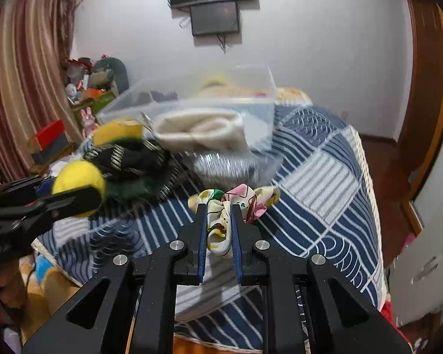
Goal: Organize soft objects
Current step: 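Drop the yellow ball into the box with the left tool while the right drops the cloth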
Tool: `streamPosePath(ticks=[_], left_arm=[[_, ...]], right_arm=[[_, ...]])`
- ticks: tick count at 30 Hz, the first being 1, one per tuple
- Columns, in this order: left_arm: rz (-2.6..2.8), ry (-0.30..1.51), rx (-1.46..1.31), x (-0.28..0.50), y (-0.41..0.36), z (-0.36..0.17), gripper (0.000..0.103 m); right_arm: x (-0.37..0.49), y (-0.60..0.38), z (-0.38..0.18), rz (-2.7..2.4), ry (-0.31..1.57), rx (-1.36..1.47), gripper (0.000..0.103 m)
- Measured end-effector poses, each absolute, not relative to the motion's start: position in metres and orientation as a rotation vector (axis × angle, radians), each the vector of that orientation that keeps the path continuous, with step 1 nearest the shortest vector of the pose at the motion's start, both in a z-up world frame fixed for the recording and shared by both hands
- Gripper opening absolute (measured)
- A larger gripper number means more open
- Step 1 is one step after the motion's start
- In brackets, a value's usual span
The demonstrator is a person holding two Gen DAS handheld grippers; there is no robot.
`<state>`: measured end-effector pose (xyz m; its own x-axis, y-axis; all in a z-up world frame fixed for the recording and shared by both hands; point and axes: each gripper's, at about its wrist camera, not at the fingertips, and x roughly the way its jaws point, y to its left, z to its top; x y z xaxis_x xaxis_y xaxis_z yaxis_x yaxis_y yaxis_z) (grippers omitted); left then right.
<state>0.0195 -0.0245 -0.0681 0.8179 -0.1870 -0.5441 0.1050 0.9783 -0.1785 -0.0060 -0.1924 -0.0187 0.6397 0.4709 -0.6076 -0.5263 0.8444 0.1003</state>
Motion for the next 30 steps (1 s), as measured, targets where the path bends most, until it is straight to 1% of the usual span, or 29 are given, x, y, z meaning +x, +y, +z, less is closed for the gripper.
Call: streamPosePath(ticks=[18, 23, 30], left_arm=[[-0.035, 0.434, -0.145, 0.039, 0.012, -0.016, 0.044], [-0.001, 0.412, -0.133, 0.056, 0.024, -0.005, 0.044], [0.005, 0.435, -0.142, 0.091, 0.043, 0.000, 0.044]], right_arm=[[-0.005, -0.188, 0.047, 0.574, 0.466, -0.031, 0.013], [0.005, -0.174, 0.064, 0.578, 0.405, -0.040, 0.013], [0.027, -0.160, 0.069, 0.577, 0.394, -0.061, 0.013]])
